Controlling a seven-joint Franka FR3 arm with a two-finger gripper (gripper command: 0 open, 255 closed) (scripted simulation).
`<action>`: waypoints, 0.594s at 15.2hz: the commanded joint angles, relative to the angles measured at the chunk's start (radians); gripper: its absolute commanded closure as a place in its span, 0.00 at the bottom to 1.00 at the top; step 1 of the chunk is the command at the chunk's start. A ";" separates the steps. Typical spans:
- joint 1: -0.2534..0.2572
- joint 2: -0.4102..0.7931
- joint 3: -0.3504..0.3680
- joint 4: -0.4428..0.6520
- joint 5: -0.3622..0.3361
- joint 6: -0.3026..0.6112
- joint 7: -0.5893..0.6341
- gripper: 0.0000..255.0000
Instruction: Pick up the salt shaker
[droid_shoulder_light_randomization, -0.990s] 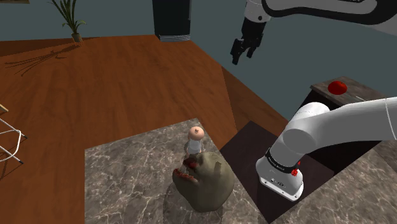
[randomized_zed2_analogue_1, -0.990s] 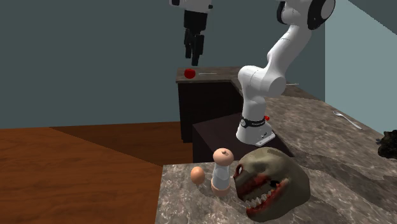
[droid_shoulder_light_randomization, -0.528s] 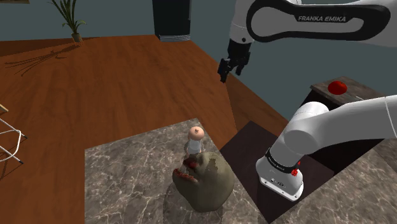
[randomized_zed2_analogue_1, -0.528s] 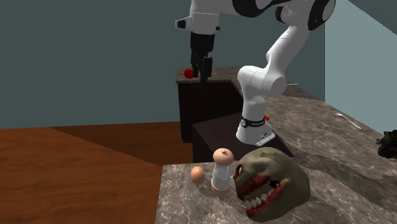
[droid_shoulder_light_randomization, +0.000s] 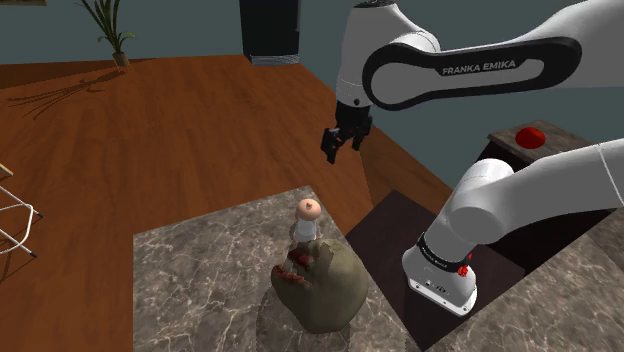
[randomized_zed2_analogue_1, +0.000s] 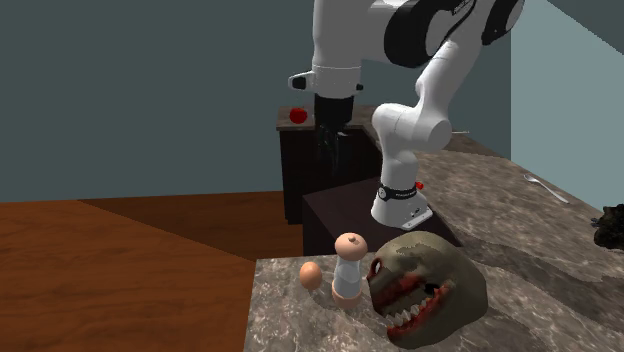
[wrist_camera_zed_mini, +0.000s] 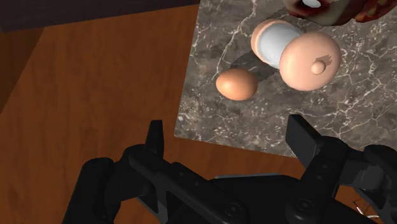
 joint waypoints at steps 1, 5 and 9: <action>0.021 0.032 0.036 -0.021 0.033 0.045 0.039 0.00; 0.056 0.113 0.101 -0.042 0.090 0.132 0.107 0.00; 0.087 0.216 0.169 -0.043 0.139 0.226 0.175 0.00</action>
